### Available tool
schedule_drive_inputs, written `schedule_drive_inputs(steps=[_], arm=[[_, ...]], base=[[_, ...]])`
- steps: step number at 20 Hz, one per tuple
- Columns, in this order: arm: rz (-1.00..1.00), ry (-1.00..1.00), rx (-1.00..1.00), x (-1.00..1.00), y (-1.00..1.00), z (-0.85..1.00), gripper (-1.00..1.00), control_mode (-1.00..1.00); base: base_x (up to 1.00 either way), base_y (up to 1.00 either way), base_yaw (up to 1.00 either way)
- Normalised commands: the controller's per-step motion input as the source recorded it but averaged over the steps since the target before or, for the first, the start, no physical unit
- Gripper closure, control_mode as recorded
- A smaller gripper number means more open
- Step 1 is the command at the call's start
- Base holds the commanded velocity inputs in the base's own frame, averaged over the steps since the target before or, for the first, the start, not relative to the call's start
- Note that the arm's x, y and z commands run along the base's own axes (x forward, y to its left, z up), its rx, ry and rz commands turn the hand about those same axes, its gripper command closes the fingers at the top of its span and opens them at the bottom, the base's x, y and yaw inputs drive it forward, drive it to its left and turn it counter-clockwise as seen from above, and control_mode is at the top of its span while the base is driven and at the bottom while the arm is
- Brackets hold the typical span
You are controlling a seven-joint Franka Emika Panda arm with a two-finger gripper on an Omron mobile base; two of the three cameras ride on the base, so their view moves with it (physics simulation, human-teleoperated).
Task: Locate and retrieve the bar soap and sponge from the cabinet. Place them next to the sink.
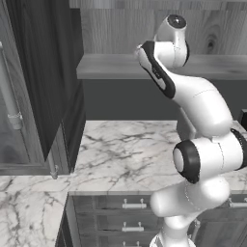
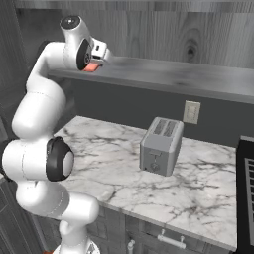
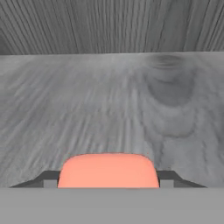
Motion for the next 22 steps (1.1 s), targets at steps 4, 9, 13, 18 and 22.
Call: schedule_drive_inputs(steps=[4, 9, 13, 18, 22], arm=[[0.0, -0.05, 0.0, -0.71, 0.0, 0.12, 1.0, -1.0], [0.0, -0.04, 0.0, -0.76, 0.0, 0.15, 1.0, -1.0], [0.0, -0.04, 0.0, -0.84, 0.0, 0.09, 1.0, -1.0], [0.0, -0.04, 0.0, -0.99, 0.0, 0.01, 1.0, -1.0], [0.0, -0.05, 0.0, -1.0, 0.0, 0.0, 1.0, -1.0]], base=[[0.0, 0.0, 0.0], [0.0, 0.0, 0.0], [0.0, 0.0, 0.0], [0.0, 0.0, 0.0], [0.0, 0.0, 0.0]])
